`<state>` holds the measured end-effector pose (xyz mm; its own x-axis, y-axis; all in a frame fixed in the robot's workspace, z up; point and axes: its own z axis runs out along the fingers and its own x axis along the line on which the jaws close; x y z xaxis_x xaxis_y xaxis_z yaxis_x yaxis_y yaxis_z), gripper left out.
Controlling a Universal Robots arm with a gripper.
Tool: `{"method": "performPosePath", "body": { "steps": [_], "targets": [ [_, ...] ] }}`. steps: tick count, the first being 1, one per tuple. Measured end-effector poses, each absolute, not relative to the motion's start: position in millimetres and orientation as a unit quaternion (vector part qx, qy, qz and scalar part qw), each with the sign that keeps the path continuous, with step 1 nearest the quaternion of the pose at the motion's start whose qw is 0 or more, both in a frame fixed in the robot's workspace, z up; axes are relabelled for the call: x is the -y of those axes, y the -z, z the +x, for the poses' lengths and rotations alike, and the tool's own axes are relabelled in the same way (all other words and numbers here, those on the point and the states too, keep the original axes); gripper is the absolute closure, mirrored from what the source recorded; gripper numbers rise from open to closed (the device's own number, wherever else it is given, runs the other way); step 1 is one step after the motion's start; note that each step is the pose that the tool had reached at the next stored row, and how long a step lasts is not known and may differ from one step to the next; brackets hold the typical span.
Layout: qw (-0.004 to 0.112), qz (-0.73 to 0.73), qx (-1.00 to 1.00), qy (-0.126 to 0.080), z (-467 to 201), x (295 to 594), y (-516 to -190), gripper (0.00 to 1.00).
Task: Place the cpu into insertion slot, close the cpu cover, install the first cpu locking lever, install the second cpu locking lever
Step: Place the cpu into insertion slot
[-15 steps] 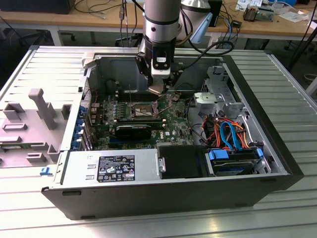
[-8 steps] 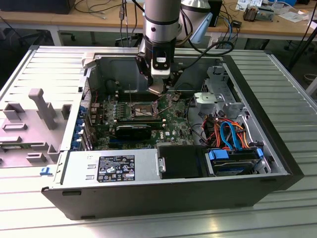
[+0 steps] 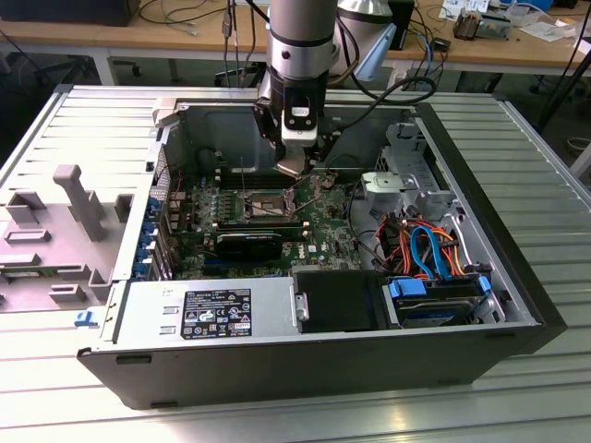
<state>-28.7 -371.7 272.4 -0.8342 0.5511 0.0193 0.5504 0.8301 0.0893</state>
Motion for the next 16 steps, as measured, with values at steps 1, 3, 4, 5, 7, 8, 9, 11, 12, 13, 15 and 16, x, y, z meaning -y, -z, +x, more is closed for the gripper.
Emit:
{"method": "performPosePath", "body": {
  "steps": [1,3,4,5,7,8,9,11,12,13,15,16],
  "targets": [
    [0.004,0.288,-0.957,-0.046,-28.7,371.8,-272.4,0.45],
    [0.004,0.288,-0.956,-0.046,-28.7,371.8,-272.3,0.45],
    [0.004,0.289,-0.956,-0.046,-28.7,371.9,-272.3,0.45],
    [0.004,0.289,-0.956,-0.046,-28.7,371.9,-272.3,0.45],
    [0.004,0.289,-0.956,-0.046,-28.7,372.0,-272.3,0.45],
    [0.004,0.289,-0.956,-0.046,-28.7,372.1,-272.2,0.45],
    [0.004,0.29,-0.956,-0.046,-28.7,372.2,-272.2,0.45],
    [0.004,0.29,-0.956,-0.046,-28.8,372.2,-272.2,0.45],
    [0.004,0.29,-0.956,-0.046,-28.7,372.3,-272.1,0.45],
    [0.004,0.29,-0.956,-0.046,-28.7,372.4,-272.1,0.45],
    [0.004,0.291,-0.956,-0.046,-28.7,372.5,-272.1,0.45],
    [0.004,0.291,-0.956,-0.046,-28.7,372.6,-272.1,0.45]
  ]
}}
